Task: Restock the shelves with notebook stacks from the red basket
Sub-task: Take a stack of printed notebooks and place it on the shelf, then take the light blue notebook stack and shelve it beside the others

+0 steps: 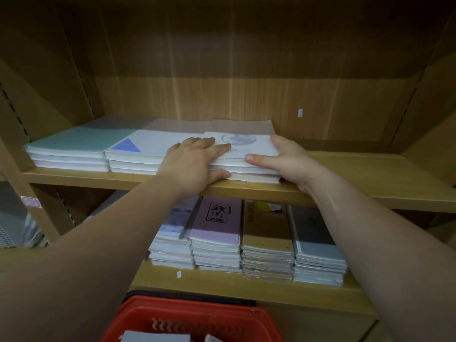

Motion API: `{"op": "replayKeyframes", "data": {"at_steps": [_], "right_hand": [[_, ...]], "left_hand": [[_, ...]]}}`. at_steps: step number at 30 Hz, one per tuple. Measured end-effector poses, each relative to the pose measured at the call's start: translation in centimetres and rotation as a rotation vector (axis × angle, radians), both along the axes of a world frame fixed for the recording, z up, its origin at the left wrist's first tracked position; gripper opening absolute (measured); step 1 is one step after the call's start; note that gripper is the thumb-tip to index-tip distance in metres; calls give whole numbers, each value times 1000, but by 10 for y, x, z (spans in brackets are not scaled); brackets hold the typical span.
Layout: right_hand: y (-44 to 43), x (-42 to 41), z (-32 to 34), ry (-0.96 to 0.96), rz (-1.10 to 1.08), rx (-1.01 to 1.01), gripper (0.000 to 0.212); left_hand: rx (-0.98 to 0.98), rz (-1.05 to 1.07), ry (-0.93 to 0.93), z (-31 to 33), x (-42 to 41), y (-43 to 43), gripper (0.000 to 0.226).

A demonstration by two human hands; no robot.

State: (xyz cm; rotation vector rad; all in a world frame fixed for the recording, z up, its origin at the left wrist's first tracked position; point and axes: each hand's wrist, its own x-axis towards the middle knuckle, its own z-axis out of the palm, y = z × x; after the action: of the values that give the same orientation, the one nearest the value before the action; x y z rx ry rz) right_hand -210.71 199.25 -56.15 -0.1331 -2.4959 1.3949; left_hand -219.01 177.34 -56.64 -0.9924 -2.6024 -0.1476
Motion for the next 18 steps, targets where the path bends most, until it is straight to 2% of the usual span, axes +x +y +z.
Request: {"op": "replayKeyframes", "data": {"at_steps": [1,4,5,7,9,12,14,16,18], "right_hand": [[0,-1,-2,-3,1,0,61],[-4,2,-3,11,-5,1,59],[-5,4,-3,15,-29,15,64],[-10,8,-3,9,-96,89,89],[-18,16,-10,5,-151,201,101],[-38,48,-35,88,-208,386,94],[-54,76,-68,224,-229,447,88],[-71,104,-113,353,-205,398,82],[-90,126,-167,330,-157,314,76]], "left_hand": [[-20,0,-16,2,-1,0,71],[-60,-2,-73,8,-3,1,72],[-65,5,-90,9,-1,2,72],[-70,46,-99,10,6,2,71],[-42,94,-34,2,17,0,70],[203,26,134,-36,46,-17,67],[384,-68,214,-79,72,-36,64],[466,-89,198,-132,98,-55,61],[460,-45,45,-190,122,-70,61]]}}
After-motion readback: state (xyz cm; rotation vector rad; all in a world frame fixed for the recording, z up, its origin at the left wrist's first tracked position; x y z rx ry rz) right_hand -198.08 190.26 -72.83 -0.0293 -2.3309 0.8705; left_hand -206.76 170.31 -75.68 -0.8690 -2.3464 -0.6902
